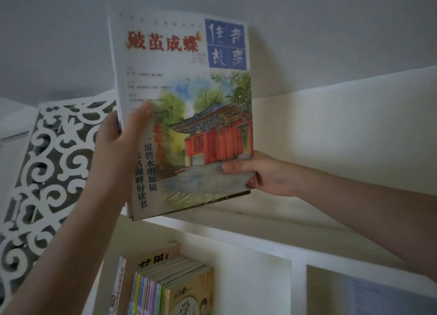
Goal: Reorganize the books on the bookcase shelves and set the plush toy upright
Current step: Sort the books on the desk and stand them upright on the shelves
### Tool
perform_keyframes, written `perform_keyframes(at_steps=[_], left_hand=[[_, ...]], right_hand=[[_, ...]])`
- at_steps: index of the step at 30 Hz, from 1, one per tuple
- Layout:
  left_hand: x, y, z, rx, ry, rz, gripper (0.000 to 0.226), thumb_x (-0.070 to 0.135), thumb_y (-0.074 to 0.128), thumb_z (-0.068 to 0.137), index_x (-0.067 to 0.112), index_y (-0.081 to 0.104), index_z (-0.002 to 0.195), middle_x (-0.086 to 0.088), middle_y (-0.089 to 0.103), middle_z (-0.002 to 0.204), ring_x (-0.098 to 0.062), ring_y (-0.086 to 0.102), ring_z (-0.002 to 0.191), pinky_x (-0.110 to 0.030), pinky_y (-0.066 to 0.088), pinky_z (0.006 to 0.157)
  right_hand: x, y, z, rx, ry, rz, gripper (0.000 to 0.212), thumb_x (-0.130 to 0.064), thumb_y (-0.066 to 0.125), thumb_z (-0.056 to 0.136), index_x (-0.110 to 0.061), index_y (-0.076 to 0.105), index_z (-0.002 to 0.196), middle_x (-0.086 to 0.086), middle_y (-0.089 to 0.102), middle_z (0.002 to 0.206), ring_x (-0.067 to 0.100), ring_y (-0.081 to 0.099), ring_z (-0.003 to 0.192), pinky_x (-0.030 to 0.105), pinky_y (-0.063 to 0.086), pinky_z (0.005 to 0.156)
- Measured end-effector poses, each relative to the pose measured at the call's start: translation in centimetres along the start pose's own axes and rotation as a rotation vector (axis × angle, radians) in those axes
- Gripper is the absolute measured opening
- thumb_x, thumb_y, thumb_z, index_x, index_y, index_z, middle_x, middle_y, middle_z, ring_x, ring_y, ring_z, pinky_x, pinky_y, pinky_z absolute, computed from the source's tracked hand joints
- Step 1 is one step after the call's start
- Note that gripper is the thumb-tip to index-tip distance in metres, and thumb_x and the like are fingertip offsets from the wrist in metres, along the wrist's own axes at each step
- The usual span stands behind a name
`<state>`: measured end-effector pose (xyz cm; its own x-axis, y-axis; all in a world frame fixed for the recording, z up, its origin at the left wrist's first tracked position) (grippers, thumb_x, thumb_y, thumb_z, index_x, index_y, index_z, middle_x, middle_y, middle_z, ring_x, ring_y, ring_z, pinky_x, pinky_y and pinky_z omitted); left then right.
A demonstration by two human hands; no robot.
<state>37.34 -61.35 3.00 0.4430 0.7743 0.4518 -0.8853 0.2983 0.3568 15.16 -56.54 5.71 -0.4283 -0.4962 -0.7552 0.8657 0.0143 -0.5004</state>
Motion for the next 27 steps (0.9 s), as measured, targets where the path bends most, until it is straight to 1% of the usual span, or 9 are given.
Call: perform_keyframes(at_steps=[3,7,11,14,16,20,22,24,27], left_hand=[[-1.9,0.3,0.6,0.073,-0.05,0.027,0.043,0.048,0.054,0.089,0.016,0.056,0.117,0.0,0.069,0.092,-0.01,0.07,0.068,-0.02,0.052,0.049],[-3.9,1.8,-0.2,0.118,0.062,0.236,0.044,0.051,0.057,0.087,0.011,0.051,0.105,-0.008,0.061,0.088,-0.023,0.06,0.072,-0.041,0.05,0.06],[-4.9,3.4,0.1,0.153,0.186,0.484,0.04,0.052,0.055,0.086,0.014,0.044,0.094,0.011,0.049,0.076,-0.004,0.049,0.063,-0.027,0.036,0.052],[-6.0,4.3,0.6,0.183,0.229,0.597,0.039,0.052,0.055,0.086,0.017,0.042,0.095,0.011,0.047,0.076,-0.006,0.048,0.062,-0.026,0.034,0.051],[-7.1,4.6,1.1,0.214,0.237,0.685,0.038,0.052,0.055,0.087,0.017,0.04,0.094,0.005,0.051,0.083,-0.014,0.051,0.067,-0.028,0.035,0.057],[-9.1,4.7,2.8,0.287,0.155,0.774,0.041,0.049,0.052,0.09,0.01,0.043,0.099,-0.003,0.053,0.091,-0.017,0.049,0.075,-0.028,0.029,0.06],[-10.3,4.7,3.6,0.298,0.121,0.81,0.043,0.047,0.052,0.091,0.007,0.044,0.105,-0.007,0.055,0.098,-0.018,0.048,0.079,-0.029,0.028,0.061],[-11.6,4.3,4.3,0.298,0.09,0.823,0.045,0.043,0.054,0.091,0.005,0.044,0.114,-0.01,0.055,0.11,-0.023,0.052,0.092,-0.031,0.032,0.066],[-12.7,3.7,5.3,0.282,0.08,0.833,0.066,0.04,0.059,0.088,0.004,0.033,0.137,-0.018,0.041,0.135,-0.031,0.038,0.124,-0.04,0.033,0.099]], right_hand=[[0.3,-0.6,-0.2,0.063,0.016,-0.056,0.031,-0.022,0.074,0.068,-0.019,0.071,0.099,-0.003,0.073,0.099,0.011,0.069,0.089,0.019,0.054,0.071],[4.1,-0.8,0.6,0.091,0.1,-0.141,0.013,-0.016,0.067,0.086,-0.01,0.068,0.098,-0.001,0.068,0.083,0.011,0.06,0.069,0.018,0.04,0.058],[5.9,-0.7,1.7,0.152,0.15,-0.157,0.006,-0.011,0.065,0.088,-0.012,0.06,0.084,-0.004,0.06,0.065,0.004,0.053,0.047,0.016,0.039,0.043],[6.5,-1.6,2.9,0.376,0.204,-0.349,0.041,-0.022,0.08,0.075,-0.017,0.06,0.11,-0.001,0.066,0.102,0.007,0.064,0.087,0.023,0.052,0.081],[7.6,-1.1,4.2,0.576,0.3,-0.648,0.076,-0.03,0.078,0.077,-0.008,0.037,0.137,0.012,0.046,0.134,0.026,0.048,0.121,0.035,0.04,0.102],[9.9,0.8,5.1,0.476,0.051,-0.81,0.056,-0.045,0.043,0.097,-0.013,0.037,0.142,0.011,0.045,0.138,0.03,0.045,0.126,0.032,0.034,0.105],[10.1,1.0,6.6,0.475,0.03,-0.619,0.077,-0.052,0.056,0.088,-0.018,0.025,0.149,0.012,0.039,0.145,0.033,0.043,0.128,0.036,0.035,0.107],[9.2,2.0,9.1,0.398,0.2,-0.572,0.113,-0.036,0.077,0.075,-0.028,-0.007,0.151,0.01,0.02,0.154,0.034,0.03,0.137,0.042,0.03,0.113],[9.6,2.3,9.8,0.383,0.164,-0.524,0.124,-0.024,0.085,0.068,-0.027,-0.008,0.151,0.008,0.03,0.152,0.029,0.039,0.134,0.043,0.035,0.11]])
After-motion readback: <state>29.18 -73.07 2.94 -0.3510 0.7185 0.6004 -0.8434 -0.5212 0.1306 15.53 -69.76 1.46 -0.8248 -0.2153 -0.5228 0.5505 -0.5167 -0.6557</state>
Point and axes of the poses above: each hand's wrist, its own z-axis towards the middle knuckle, its own y-axis out of the palm, x = y × z, the point moved 3 cm from there along z, towards the middle knuckle
